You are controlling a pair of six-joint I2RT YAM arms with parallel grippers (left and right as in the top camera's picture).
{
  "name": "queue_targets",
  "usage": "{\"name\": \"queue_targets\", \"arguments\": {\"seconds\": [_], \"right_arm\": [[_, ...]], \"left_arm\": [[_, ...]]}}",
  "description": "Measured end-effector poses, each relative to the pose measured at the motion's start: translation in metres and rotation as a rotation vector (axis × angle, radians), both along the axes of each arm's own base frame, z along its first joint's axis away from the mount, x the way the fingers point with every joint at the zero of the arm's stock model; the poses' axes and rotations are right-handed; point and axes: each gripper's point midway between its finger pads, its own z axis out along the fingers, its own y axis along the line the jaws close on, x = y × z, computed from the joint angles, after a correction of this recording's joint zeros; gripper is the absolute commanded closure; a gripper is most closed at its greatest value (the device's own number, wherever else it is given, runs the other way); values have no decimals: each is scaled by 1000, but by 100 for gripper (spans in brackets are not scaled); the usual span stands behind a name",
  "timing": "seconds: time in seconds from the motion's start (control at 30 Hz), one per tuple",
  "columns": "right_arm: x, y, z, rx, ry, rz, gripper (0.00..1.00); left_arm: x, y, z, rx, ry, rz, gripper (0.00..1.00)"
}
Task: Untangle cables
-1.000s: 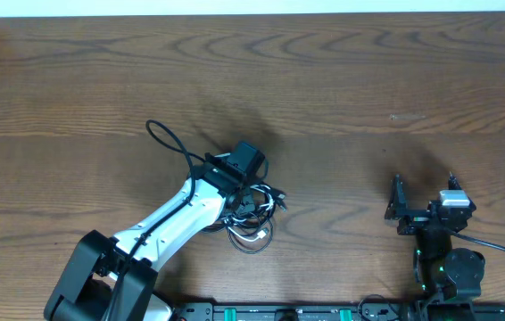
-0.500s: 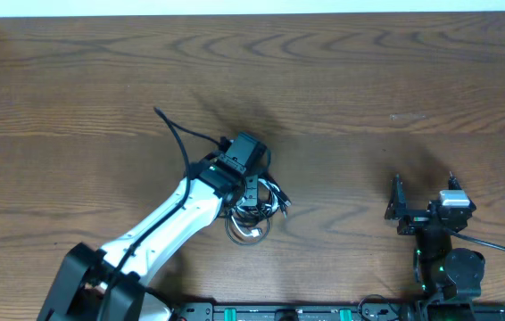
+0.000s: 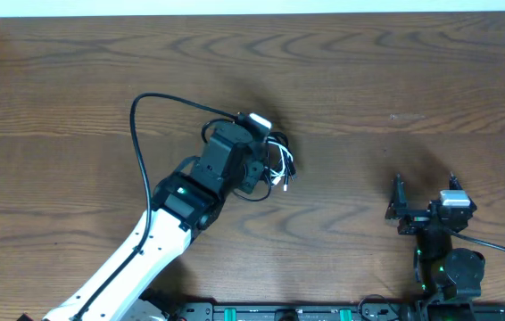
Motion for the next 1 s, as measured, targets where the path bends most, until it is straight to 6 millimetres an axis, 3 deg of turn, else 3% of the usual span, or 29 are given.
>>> {"name": "queue_targets", "arguments": {"seconds": [0.2, 0.37, 0.53, 0.77, 1.0], "right_arm": [[0, -1, 0, -5, 0, -6, 1], [0, -2, 2, -5, -7, -9, 1], [0, 14, 13, 2, -51, 81, 1], [-1, 26, 11, 6, -44, 150, 1], [5, 32, 19, 13, 54, 188, 1]], "left_arm": [[3, -2, 5, 91, -71, -112, 92], [14, -9, 23, 100, -179, -161, 93], [19, -13, 38, 142, -271, -223, 93], [23, -23, 51, 154, -353, -294, 93], [28, -27, 62, 116, -395, -278, 93]]}}
